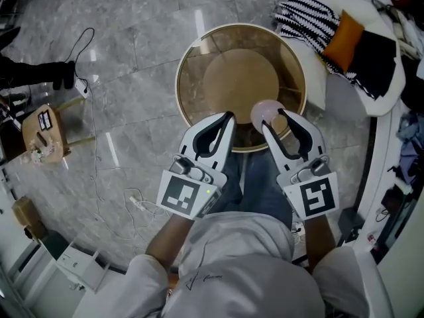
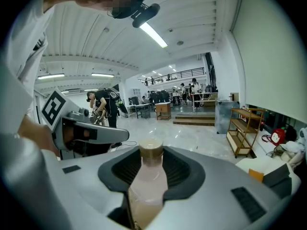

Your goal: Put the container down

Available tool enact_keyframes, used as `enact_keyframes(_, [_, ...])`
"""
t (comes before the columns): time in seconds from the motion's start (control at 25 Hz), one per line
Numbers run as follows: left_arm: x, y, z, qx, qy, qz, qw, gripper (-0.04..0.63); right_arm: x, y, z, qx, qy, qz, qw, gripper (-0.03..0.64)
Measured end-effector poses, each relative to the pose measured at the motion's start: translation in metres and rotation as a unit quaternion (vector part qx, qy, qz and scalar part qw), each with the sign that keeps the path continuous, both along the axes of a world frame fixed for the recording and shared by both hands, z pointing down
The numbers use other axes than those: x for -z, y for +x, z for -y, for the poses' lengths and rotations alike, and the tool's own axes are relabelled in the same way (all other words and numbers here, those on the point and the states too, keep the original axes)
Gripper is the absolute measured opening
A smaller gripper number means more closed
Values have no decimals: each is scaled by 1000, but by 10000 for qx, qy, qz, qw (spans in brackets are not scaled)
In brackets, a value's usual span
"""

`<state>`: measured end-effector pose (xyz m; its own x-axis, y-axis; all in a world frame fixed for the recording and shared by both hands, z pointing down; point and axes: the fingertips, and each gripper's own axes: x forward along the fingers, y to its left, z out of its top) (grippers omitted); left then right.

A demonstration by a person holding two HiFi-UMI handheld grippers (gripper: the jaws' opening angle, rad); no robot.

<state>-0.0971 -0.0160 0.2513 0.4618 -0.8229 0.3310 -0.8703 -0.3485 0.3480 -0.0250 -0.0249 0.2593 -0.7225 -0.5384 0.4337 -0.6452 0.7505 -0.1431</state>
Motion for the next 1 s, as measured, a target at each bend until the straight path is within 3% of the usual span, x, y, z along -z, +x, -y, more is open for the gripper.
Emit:
enact_keyframes(0.32, [-25,6,12,52,9,-117,9999,18,-34,9,22,93,54,-261,9996,147])
enact_keyframes(0.72, [-58,11,24,93,-43,77,9999,18,-66,8,31,192,17,-224,9996,147])
enact_keyframes(1.0, [-77,6,31,237,-66,-117,9996,18,-91,8,43,169,-36,-216,9996,147])
